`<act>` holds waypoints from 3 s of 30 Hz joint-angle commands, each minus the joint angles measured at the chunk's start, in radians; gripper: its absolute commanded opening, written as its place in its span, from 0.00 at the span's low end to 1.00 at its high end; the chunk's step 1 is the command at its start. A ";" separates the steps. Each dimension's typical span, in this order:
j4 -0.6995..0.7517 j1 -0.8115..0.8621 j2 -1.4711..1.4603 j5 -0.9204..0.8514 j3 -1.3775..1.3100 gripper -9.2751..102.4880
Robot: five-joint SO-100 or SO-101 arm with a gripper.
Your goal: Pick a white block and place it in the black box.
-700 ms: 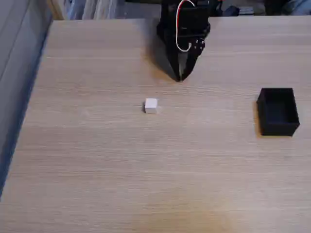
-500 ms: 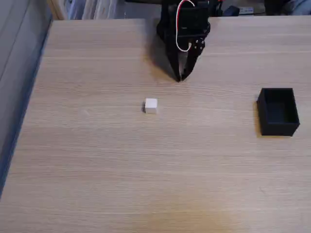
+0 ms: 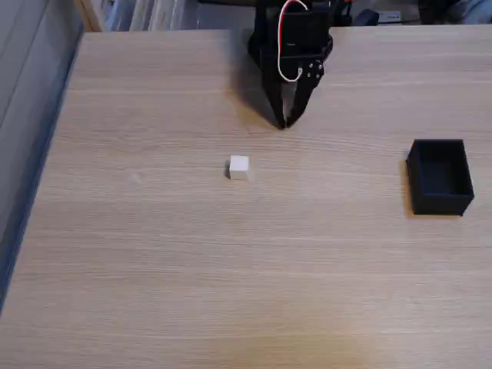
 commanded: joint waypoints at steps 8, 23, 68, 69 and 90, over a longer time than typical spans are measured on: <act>0.006 0.003 0.006 -0.009 0.015 0.08; 0.000 0.002 0.006 -0.046 0.015 0.08; -0.184 0.224 -0.856 -0.110 -0.624 0.09; -0.184 0.239 -0.884 -0.115 -0.644 0.09; -0.233 0.374 -1.085 -0.210 -0.742 0.33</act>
